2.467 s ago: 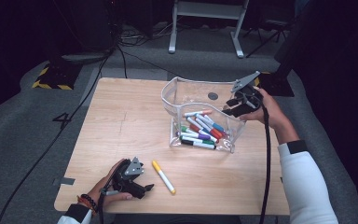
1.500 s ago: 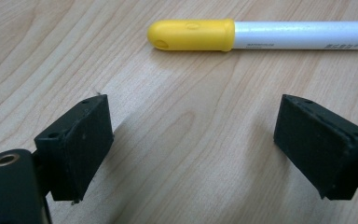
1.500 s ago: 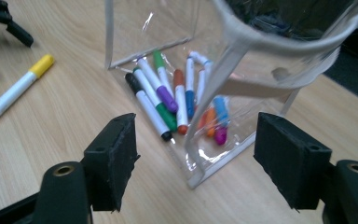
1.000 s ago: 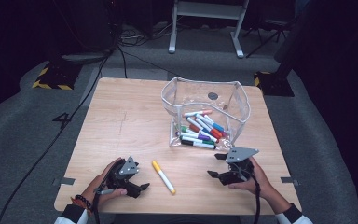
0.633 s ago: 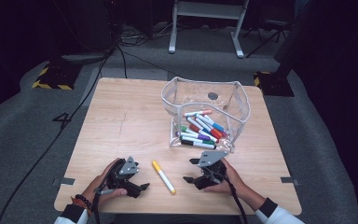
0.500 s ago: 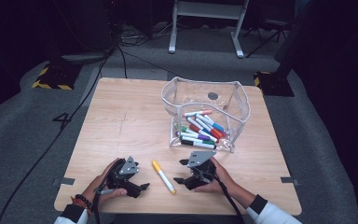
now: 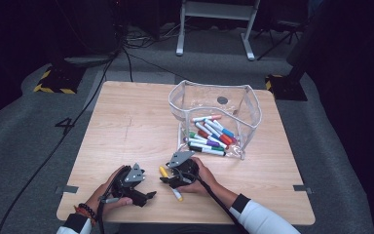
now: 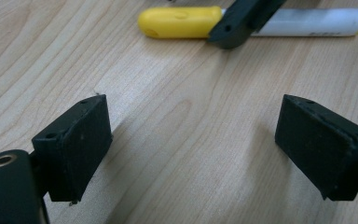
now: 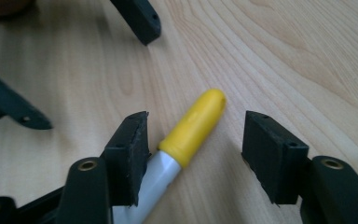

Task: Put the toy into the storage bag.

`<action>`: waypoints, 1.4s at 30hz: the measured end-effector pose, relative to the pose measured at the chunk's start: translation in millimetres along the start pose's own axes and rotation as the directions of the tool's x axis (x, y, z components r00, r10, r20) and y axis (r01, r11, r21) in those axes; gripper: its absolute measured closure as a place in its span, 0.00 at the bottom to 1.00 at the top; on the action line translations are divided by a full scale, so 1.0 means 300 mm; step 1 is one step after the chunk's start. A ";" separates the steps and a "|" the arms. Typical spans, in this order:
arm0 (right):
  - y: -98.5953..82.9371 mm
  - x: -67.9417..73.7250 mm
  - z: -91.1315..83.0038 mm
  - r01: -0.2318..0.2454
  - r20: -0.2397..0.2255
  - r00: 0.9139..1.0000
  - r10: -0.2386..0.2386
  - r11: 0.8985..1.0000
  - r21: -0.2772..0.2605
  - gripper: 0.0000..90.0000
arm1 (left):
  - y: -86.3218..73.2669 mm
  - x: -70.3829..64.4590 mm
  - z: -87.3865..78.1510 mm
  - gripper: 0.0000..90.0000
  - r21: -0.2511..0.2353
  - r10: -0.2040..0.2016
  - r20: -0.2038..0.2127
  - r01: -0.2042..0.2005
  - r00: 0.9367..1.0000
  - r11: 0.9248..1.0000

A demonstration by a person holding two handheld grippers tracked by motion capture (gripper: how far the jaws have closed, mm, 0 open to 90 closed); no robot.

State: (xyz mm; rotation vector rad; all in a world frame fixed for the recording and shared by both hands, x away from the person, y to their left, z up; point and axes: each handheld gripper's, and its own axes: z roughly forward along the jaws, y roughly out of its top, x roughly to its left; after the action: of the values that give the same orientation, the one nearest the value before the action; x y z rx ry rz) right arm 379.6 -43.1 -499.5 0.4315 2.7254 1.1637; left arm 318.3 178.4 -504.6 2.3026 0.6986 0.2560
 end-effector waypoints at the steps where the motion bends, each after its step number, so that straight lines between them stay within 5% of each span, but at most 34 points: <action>1: 0.000 -0.005 0.001 -0.014 -0.009 1.000 0.014 1.000 -0.002 0.55 | 0.000 0.000 0.000 0.12 0.000 0.000 0.000 0.000 1.000 1.000; 8: -0.018 -0.016 -0.029 0.007 -0.018 1.000 -0.007 1.000 0.006 0.81 | 0.000 0.000 0.000 0.12 0.000 0.000 0.000 0.000 1.000 1.000; 11: -0.053 -0.031 -0.068 0.019 -0.039 0.999 -0.019 1.000 0.007 0.82 | 0.000 0.000 0.000 0.12 0.000 0.001 -0.001 -0.001 1.000 1.000; 28: -0.306 -0.121 -0.359 -0.032 0.017 0.999 0.031 0.998 0.060 0.83 | 0.000 0.000 0.000 0.12 -0.001 0.000 0.000 0.000 1.000 1.000; 42: -0.304 -0.164 -0.550 -0.068 0.063 0.995 0.076 0.991 -0.117 0.83 | 0.000 0.000 0.000 0.12 0.000 0.000 0.000 0.000 1.000 1.000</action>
State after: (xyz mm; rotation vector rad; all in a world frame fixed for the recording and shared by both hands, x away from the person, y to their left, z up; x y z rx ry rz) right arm 367.3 -231.3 -450.9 0.5472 2.5906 1.2911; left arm 318.4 178.3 -504.6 2.3023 0.6981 0.2564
